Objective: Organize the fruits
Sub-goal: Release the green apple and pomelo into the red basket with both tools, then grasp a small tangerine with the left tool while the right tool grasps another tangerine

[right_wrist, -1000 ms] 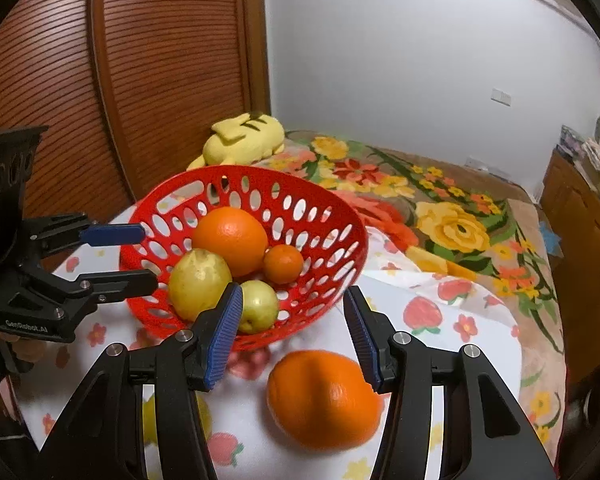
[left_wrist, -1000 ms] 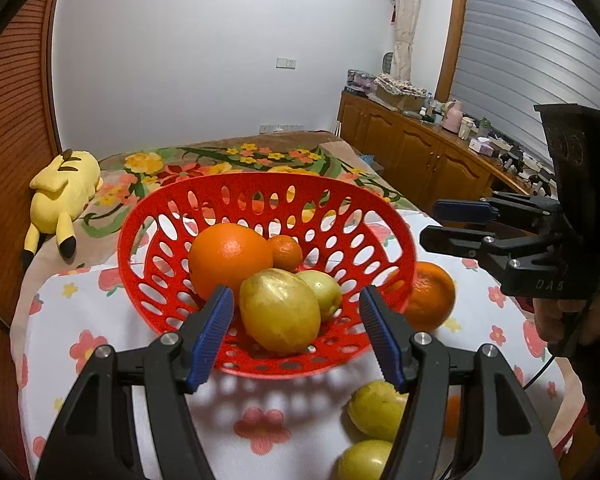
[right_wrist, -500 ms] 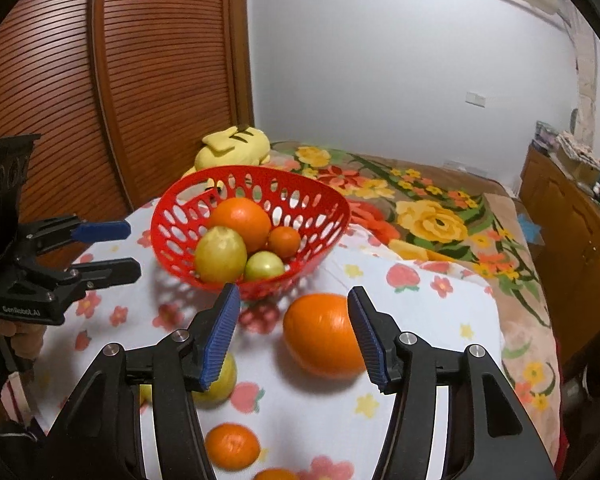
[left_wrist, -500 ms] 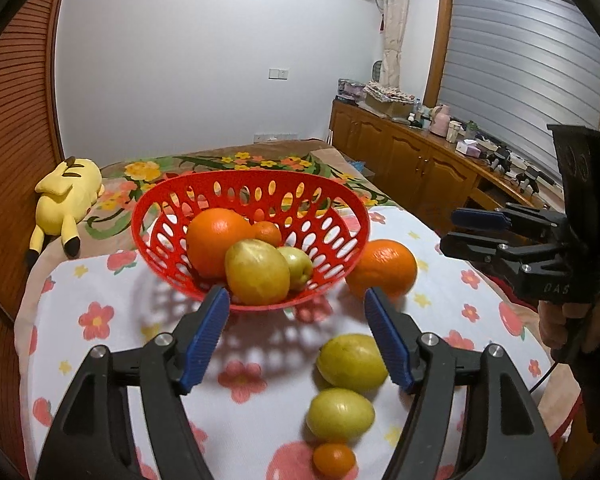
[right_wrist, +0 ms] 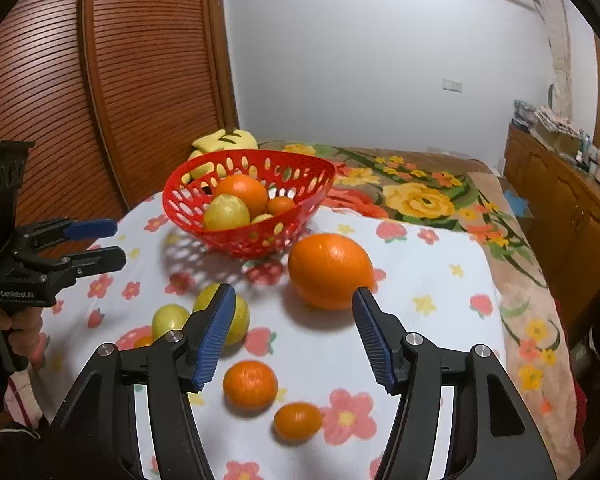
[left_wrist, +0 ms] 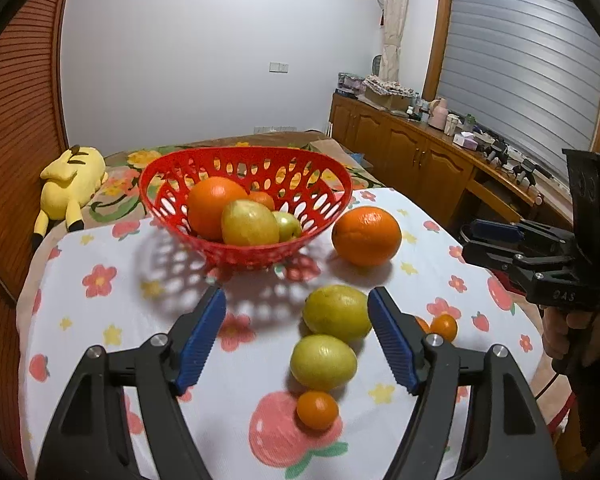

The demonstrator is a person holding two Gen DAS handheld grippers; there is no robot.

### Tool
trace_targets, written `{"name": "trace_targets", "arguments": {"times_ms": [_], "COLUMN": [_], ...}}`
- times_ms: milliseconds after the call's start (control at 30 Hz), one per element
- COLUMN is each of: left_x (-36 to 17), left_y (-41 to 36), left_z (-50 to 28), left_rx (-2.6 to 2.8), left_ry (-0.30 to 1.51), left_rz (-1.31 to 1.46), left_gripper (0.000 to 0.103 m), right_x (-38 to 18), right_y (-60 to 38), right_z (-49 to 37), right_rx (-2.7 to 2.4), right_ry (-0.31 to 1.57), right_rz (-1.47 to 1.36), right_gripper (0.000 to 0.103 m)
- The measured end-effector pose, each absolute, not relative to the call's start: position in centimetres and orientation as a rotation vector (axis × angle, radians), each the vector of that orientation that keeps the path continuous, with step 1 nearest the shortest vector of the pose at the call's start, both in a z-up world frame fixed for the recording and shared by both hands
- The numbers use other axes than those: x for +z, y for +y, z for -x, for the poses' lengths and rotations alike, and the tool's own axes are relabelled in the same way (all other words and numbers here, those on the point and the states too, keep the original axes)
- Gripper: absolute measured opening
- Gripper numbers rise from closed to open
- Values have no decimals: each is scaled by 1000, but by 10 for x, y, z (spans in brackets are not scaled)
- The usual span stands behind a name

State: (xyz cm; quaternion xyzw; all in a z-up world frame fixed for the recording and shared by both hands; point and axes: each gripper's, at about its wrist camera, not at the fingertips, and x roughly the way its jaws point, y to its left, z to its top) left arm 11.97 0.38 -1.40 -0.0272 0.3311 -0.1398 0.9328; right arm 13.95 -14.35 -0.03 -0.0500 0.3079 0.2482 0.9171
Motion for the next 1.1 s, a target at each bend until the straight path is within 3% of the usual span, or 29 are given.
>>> {"name": "trace_targets", "arguments": {"times_ms": [1100], "left_x": [-96], "left_y": [-8], "left_z": [-104], "left_rx": [-277], "left_ry": [836], "left_rz": [56], "left_gripper": [73], "right_x": [-83], "right_y": [-170], "right_z": [-113], "right_rx": [468], "right_ry": [758], "right_rz": [-3], "right_gripper": [62]}}
